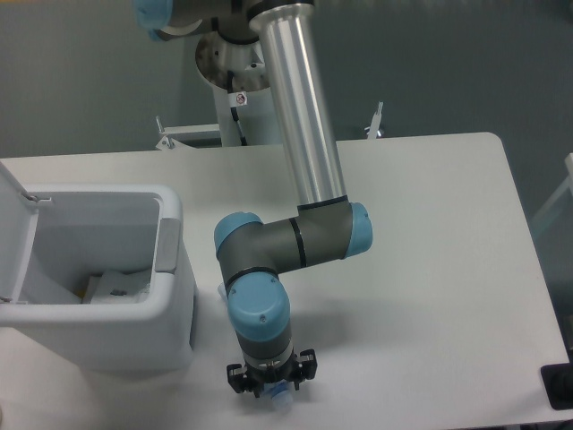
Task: Place the trash in the trash can
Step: 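Lower the gripper over the clear water bottle and close on it, then lift the bottle and carry it over the trash bin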
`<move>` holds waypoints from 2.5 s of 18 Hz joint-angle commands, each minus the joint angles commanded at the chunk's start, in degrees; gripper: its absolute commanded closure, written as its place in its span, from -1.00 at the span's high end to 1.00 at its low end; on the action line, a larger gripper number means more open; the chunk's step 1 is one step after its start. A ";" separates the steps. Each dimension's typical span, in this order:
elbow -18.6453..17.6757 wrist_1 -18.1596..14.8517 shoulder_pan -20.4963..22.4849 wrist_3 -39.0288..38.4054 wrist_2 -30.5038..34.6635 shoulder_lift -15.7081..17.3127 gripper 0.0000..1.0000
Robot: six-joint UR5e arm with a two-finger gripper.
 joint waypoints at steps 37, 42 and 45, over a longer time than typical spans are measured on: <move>7.47 13.10 -0.17 -11.60 -4.04 28.65 0.41; 6.16 13.36 -5.09 -11.51 -4.13 28.04 0.43; 3.09 13.45 -7.82 -11.25 -4.04 27.86 0.43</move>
